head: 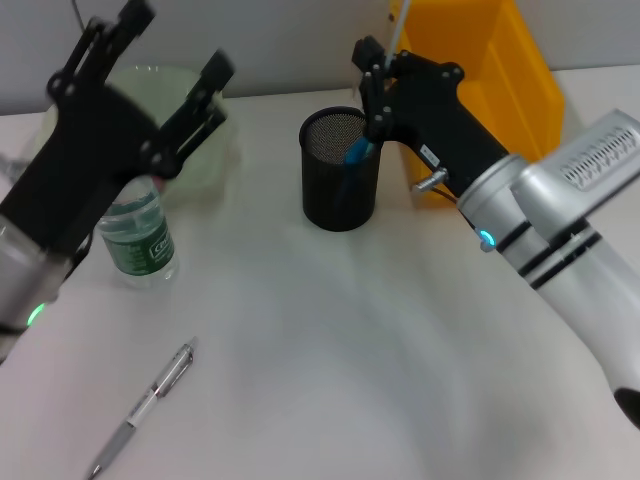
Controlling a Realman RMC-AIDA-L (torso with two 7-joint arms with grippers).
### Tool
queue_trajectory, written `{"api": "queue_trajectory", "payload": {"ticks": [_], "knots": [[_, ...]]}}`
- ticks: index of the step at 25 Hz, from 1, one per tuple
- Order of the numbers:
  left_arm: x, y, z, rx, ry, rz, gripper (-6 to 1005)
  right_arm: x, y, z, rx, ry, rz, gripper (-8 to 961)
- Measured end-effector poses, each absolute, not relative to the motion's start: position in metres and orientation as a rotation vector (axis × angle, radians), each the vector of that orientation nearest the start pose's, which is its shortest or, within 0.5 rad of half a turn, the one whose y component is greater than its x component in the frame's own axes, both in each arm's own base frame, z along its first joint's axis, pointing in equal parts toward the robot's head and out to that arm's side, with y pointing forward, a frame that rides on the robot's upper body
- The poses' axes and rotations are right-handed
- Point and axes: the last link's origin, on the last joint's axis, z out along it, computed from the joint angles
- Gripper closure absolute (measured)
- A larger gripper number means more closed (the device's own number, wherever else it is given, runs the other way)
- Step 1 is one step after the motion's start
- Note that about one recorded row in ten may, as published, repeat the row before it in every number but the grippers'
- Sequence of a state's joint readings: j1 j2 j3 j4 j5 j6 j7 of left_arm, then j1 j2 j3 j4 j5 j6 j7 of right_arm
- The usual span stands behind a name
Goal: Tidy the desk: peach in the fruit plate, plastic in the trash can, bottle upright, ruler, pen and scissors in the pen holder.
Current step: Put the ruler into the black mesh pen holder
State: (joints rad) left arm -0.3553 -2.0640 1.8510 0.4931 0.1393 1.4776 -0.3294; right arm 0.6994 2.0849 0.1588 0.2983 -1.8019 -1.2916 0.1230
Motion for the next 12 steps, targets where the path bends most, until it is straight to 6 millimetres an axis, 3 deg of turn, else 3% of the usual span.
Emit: {"api": "queue_trajectory", "payload": {"ticks": [2, 12], "knots": [[-0.221, 0.295, -0.015, -1.915, -0.011, -1.253, 188, 0.195, 0.370, -0.073, -1.932, 0.322, 1.005, 930], [-0.248, 0.273, -0.014, -1.914, -0.096, -1.243, 188, 0.190, 0.388, -0.082, -1.990, 0.362, 0.904, 918]]}}
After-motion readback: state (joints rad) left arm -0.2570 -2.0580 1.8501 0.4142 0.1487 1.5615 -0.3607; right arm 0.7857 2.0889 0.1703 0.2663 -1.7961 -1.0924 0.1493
